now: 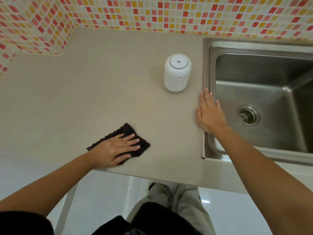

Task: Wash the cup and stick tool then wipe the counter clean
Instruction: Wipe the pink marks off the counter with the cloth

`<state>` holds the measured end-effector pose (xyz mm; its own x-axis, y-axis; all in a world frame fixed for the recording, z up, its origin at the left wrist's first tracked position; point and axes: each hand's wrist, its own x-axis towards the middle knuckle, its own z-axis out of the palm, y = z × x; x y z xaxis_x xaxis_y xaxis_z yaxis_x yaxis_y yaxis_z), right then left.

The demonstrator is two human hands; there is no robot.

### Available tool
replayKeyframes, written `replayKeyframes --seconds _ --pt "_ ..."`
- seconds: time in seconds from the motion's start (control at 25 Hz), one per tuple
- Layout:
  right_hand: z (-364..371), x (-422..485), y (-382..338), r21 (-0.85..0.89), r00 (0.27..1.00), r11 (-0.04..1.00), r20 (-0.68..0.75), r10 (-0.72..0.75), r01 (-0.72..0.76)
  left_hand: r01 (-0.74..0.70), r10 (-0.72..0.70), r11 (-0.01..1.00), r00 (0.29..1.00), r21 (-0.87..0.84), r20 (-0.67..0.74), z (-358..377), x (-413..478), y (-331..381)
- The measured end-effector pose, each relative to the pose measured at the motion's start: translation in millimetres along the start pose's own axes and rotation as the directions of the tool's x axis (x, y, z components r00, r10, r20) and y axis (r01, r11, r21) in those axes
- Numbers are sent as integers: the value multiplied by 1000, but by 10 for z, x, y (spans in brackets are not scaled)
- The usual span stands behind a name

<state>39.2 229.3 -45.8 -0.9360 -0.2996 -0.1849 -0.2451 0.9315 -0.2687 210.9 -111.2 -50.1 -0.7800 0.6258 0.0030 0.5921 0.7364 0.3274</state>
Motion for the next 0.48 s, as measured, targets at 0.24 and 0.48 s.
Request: replayKeyframes --seconds 0.24,0.48 --pt "-38 -481 143 162 999 986 -10 -33 34 236 -277 944 946 -229 -166 -83 876 443" --pt "-787 -685 700 527 919 842 -268 290 -112 228 -368 867 892 -443 -262 -456 2087 1283"
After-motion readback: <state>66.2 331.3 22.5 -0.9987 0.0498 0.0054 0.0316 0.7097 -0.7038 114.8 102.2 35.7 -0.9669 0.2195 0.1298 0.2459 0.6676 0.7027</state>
